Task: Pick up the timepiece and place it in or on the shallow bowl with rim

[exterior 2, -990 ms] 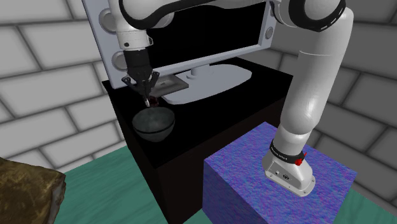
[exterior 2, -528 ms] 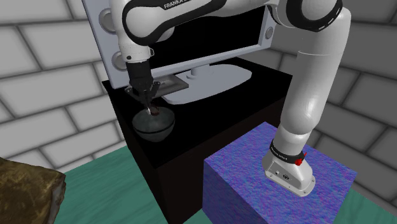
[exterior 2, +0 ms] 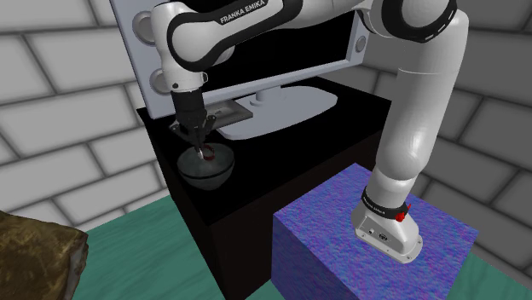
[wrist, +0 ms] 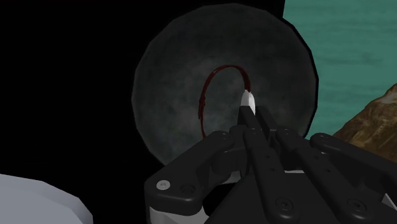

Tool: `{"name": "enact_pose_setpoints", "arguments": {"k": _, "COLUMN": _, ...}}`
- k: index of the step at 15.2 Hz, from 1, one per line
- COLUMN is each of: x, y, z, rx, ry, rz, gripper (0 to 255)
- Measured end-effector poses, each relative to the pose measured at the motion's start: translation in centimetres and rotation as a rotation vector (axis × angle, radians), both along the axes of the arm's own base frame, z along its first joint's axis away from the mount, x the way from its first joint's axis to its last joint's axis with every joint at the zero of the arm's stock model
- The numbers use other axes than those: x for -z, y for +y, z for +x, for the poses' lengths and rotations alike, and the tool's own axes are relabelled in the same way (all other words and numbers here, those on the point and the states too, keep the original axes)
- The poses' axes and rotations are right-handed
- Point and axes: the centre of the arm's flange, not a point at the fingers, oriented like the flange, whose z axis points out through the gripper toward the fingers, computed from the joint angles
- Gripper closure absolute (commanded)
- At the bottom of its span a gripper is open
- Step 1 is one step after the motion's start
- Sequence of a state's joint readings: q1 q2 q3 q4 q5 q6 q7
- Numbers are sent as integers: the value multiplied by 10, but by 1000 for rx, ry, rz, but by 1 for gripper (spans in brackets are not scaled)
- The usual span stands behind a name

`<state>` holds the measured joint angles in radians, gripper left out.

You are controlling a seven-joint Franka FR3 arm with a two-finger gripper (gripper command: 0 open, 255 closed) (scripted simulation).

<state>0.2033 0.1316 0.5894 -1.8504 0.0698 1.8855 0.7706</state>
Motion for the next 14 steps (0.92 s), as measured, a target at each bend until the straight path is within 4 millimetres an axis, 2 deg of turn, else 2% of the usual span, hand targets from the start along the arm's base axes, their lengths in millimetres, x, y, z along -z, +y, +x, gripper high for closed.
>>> {"name": "enact_pose_setpoints", "arguments": {"k": 2, "x": 0, "y": 0, "z": 0, "rx": 0, "ry": 0, "rz": 0, "gripper": 255}}
{"name": "enact_pose_setpoints", "arguments": {"k": 3, "x": 0, "y": 0, "z": 0, "rx": 0, "ry": 0, "rz": 0, "gripper": 0}}
{"name": "enact_pose_setpoints", "arguments": {"k": 9, "x": 0, "y": 0, "z": 0, "rx": 0, "ry": 0, "rz": 0, "gripper": 0}}
{"name": "enact_pose_setpoints", "arguments": {"k": 14, "x": -43, "y": -1, "z": 7, "rx": 0, "ry": -1, "rz": 1, "gripper": 0}}
